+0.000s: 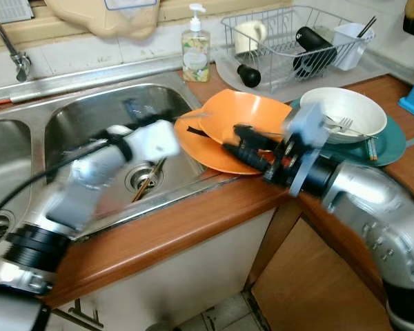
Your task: Kitchen organization
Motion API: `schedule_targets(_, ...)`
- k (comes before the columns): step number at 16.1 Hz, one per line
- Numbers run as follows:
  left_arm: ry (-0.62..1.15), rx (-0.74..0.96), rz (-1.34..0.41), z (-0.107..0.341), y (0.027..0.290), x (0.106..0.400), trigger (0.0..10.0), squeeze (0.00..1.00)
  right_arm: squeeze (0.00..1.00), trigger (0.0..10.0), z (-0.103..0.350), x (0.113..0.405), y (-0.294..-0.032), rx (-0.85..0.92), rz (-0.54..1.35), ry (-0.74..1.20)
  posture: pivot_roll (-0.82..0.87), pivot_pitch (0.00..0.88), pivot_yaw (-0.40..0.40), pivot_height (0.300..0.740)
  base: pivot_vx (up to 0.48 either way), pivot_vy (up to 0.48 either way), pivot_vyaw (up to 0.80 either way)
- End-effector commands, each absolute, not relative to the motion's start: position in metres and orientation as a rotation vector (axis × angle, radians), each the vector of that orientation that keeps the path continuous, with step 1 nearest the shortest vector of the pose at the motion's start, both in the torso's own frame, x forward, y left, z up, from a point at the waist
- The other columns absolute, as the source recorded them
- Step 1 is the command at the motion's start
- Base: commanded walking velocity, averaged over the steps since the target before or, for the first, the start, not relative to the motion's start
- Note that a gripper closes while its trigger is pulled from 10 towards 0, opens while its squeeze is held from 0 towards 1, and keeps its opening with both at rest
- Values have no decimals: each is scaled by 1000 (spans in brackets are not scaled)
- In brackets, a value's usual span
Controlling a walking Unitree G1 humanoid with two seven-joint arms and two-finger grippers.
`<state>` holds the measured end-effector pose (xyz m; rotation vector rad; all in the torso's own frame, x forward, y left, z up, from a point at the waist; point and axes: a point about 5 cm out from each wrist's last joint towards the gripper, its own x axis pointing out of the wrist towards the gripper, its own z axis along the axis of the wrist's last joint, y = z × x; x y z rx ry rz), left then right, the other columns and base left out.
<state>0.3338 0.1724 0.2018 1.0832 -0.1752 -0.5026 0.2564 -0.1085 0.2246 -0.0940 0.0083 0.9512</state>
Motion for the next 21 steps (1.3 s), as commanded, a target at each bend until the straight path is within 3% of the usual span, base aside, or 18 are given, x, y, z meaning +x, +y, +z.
schedule_targets(1,-105,1109,-442,202,186,340,0,0,0,10000,226,253,-106,-144,957,-16,-56,0,44,740,0,0,0)
schedule_targets(5,111,1125,-361,182,213,349,392,0,0,10000,215,253,-101,-229,925,-13,-61,0,50,740,0,0,0)
schedule_targets(6,176,1122,-344,173,219,352,1490,0,0,10000,212,251,-96,-237,925,-23,-60,0,49,740,0,0,0)
schedule_targets(8,295,1099,-307,157,227,354,2314,0,0,10000,205,248,-91,-246,941,-17,-60,0,49,740,0,0,0)
schedule_targets(9,351,1100,-298,149,231,354,3412,0,0,10000,202,247,-89,-255,945,-10,-62,0,49,740,0,0,0)
schedule_targets(10,398,1100,-298,141,233,354,5490,0,0,10000,199,246,-87,-266,946,-5,-62,0,47,740,0,0,0)
schedule_targets(11,431,1101,-299,136,233,355,9647,0,0,10000,196,246,-86,-273,938,-4,-62,0,47,740,0,0,0)
schedule_targets(14,498,1079,-319,124,233,356,10000,0,0,10000,192,247,-82,-259,910,-13,-66,0,51,740,0,0,0)
schedule_targets(15,529,1049,-336,120,232,355,10000,67,0,10000,190,246,-81,-265,916,-10,-66,0,51,740,0,0,0)
schedule_targets(16,552,1035,-340,118,232,355,10000,1000,0,10000,188,245,-80,-269,920,-7,-66,0,51,740,0,0,0)
schedule_targets(21,599,1013,-369,110,233,352,10000,1000,0,10000,185,246,-81,-290,911,-3,-66,0,48,740,0,0,0)
